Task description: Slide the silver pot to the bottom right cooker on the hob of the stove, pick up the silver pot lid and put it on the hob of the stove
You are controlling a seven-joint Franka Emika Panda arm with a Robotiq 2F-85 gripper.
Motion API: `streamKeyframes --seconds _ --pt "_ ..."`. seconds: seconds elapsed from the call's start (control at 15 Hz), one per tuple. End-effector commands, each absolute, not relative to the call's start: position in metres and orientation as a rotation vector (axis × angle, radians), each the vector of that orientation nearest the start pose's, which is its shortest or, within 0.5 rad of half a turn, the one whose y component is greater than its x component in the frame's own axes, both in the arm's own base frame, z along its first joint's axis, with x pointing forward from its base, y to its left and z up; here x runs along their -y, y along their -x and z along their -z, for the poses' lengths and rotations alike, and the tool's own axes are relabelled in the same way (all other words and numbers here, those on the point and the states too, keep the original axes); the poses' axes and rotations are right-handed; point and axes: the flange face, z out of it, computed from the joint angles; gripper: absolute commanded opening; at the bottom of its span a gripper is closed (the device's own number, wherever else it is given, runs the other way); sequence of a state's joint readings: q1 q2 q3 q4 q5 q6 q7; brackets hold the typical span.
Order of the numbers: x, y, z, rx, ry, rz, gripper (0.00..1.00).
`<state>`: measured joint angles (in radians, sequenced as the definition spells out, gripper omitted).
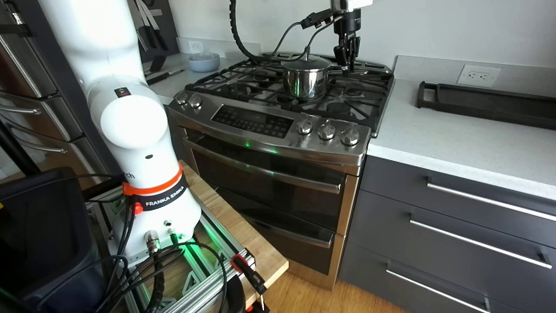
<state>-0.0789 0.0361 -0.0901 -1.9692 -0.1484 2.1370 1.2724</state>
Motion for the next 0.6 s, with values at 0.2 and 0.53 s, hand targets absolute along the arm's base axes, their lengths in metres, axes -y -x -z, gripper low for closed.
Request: streamKeyframes --seconds 0.2,0.53 --pt "0.136 -0.581 -0.460 -1.926 2.499 0.281 0.08" --pt "0.137 -0.585 -0.469 -1.901 2.513 0.284 0.08"
